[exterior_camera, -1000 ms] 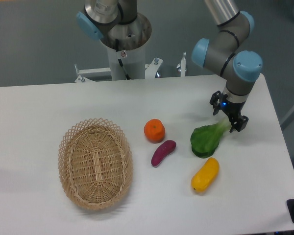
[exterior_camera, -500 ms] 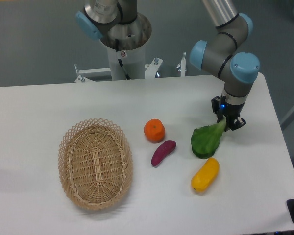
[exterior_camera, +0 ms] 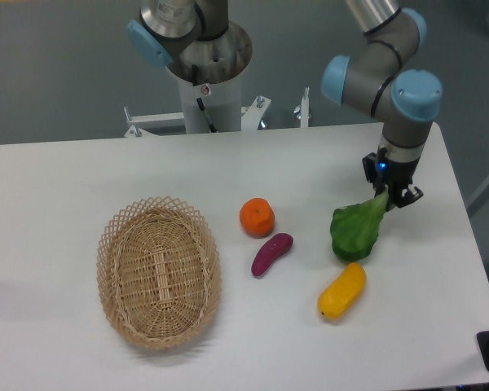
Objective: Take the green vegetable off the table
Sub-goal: 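Lift the grasped bok choy up off the table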
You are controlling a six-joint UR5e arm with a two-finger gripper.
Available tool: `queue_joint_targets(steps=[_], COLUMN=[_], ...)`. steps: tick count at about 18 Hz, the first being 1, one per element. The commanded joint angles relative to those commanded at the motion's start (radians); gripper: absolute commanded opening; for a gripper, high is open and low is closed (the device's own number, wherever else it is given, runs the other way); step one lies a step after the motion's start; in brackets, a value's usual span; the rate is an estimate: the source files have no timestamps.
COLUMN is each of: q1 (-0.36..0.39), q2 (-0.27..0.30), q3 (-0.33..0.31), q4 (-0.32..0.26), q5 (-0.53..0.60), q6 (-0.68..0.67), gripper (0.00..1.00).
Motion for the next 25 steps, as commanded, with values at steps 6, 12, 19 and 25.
queue_joint_targets(steps=[6, 12, 19, 25], q1=[-0.028, -0.098, -0.155, -0.193], q2=[0.058, 0.074, 0.068, 0.058], q3=[0.046, 0.165, 0.325, 0.35], q4=[-0.02, -0.116, -0.273, -0.267], q5=[-0.13, -0.164, -0.172, -0.18], q6=[-0.158, -0.354, -0.474, -0.565], gripper=[0.34, 0.34, 0.34, 0.34])
